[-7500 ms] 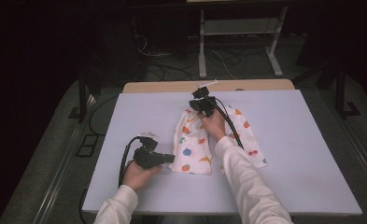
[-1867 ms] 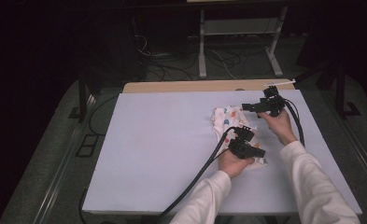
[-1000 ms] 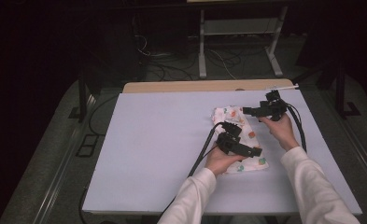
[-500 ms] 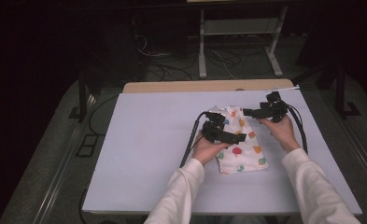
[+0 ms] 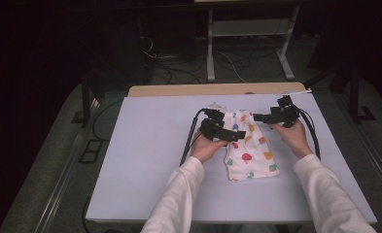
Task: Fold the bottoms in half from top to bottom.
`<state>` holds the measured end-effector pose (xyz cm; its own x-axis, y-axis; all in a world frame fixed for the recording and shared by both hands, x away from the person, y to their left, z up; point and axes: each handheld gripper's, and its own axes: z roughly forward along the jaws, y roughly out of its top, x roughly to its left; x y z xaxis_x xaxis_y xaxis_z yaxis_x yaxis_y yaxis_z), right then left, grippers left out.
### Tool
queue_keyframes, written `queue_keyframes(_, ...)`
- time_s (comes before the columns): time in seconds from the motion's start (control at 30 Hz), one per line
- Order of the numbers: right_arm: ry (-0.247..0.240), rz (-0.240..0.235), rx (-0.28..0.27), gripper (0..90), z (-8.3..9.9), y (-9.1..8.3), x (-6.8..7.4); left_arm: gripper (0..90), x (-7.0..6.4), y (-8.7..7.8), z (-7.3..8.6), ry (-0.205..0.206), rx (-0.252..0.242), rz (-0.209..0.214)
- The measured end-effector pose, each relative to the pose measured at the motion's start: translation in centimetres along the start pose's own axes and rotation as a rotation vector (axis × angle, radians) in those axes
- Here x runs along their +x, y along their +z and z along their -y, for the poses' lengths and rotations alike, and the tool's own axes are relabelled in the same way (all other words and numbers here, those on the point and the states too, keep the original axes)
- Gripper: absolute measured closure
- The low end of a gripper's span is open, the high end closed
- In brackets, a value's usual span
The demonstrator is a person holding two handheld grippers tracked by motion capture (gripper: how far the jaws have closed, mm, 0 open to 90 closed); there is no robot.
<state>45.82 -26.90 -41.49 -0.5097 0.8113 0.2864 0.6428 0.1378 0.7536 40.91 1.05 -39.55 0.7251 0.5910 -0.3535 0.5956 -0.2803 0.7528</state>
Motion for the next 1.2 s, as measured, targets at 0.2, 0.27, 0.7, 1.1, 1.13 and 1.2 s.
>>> queue_keyframes(0.2,0.0,0.001,0.006,0.0,-0.2,0.1,-0.2,0.3,1.1,-0.3,-0.5,-0.011,-0.009,-0.008)
queue_keyframes(0.27,0.001,-0.001,0.007,0.0,-0.2,0.1,-0.4,0.3,1.5,-0.4,-0.7,-0.019,-0.017,-0.002)
queue_keyframes(0.7,0.016,-0.001,0.026,0.0,-0.2,0.9,-1.0,3.8,2.8,0.1,-2.2,-0.01,0.014,-0.027)
queue_keyframes(1.1,0.022,-0.006,0.016,0.0,-1.1,1.3,-1.2,6.0,3.7,1.2,-3.6,-0.009,0.048,-0.03)
queue_keyframes(1.13,0.025,-0.007,0.016,0.0,-1.1,1.3,-1.2,6.0,3.8,1.3,-3.7,-0.01,0.048,-0.028)
queue_keyframes(1.2,0.027,-0.009,0.016,0.0,-1.1,1.4,-1.2,6.0,3.9,1.4,-3.9,-0.01,0.047,-0.028)
